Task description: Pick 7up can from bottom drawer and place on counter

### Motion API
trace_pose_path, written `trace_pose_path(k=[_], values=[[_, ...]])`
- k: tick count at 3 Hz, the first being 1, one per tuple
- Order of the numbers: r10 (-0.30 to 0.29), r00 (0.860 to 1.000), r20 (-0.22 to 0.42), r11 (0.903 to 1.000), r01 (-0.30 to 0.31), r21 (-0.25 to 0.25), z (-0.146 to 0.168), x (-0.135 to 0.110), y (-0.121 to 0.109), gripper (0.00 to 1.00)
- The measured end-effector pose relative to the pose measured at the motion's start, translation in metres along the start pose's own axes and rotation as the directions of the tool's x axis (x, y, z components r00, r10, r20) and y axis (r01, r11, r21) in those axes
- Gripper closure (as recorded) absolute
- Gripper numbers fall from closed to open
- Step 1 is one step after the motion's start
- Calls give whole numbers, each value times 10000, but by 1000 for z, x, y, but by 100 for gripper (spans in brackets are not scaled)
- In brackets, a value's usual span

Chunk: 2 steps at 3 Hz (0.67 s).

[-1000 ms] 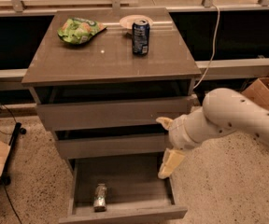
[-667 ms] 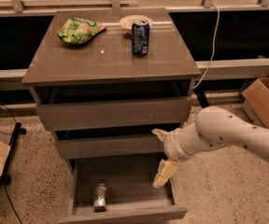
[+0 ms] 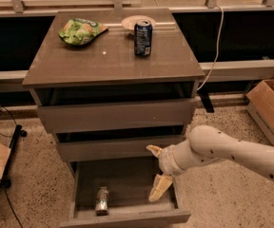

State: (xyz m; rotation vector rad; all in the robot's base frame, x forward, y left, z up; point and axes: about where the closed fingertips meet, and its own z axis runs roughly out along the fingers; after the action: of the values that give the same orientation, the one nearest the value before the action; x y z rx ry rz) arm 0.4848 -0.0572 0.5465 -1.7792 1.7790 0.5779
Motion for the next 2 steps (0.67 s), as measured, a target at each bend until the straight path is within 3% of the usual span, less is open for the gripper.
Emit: trace_pose_path(k=[1,2], values=[[-132,9999,-76,9994,129,-336,11,5,2,0],[-1314,9889,694,9776,1409,-1563,63,4,2,0]])
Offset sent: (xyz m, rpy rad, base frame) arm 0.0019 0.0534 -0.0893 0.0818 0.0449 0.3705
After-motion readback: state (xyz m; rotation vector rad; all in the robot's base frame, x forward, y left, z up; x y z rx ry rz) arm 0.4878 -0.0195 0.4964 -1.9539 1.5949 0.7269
